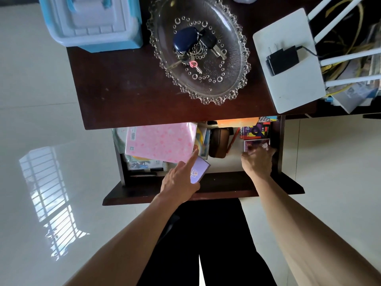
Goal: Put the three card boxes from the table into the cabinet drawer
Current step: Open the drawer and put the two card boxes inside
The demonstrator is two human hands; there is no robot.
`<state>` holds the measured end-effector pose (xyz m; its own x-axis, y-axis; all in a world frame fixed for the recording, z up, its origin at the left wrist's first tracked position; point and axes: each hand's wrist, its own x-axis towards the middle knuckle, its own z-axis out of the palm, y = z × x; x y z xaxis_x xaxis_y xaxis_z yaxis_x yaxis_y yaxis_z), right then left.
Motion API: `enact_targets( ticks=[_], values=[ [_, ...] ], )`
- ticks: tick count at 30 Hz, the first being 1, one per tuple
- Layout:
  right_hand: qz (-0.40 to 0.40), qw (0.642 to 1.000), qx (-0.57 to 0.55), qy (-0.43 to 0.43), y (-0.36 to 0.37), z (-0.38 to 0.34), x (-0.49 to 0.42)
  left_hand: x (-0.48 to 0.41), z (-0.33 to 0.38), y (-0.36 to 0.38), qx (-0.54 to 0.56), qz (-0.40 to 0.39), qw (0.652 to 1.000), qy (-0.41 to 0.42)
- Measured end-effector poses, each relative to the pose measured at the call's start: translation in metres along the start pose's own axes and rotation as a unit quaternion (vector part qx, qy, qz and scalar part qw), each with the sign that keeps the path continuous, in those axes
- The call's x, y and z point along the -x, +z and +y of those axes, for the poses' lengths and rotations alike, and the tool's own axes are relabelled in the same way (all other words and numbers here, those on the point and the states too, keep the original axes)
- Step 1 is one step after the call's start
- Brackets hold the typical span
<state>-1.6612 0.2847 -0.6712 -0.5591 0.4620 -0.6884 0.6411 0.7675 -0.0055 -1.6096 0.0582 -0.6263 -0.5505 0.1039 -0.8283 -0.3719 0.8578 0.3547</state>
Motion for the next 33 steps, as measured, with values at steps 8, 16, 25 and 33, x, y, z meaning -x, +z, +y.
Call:
enact_targets(
  ticks=[8,16,25,33],
  values=[
    [-0.11,0.979,-0.145,-0.087,-0.025,-0.029,0.057,0.017,0.01,-0.032,0.015,0.035,0.998,-0.05],
    [-0.18,0.95,-0.147,-0.209,-0.022,-0.072,0.112,0.036,0.008,-0.052,-0.005,0.131,0.991,0.002],
    [-0.127,0.968,-0.066,-0.205,-0.01,-0.087,0.132,0.045,0.005,-0.049,-0.065,0.154,0.986,0.023],
    [-0.138,0.972,-0.078,-0.174,-0.005,-0.085,0.131,0.046,0.013,-0.046,-0.085,0.148,0.985,0.037]
  ],
)
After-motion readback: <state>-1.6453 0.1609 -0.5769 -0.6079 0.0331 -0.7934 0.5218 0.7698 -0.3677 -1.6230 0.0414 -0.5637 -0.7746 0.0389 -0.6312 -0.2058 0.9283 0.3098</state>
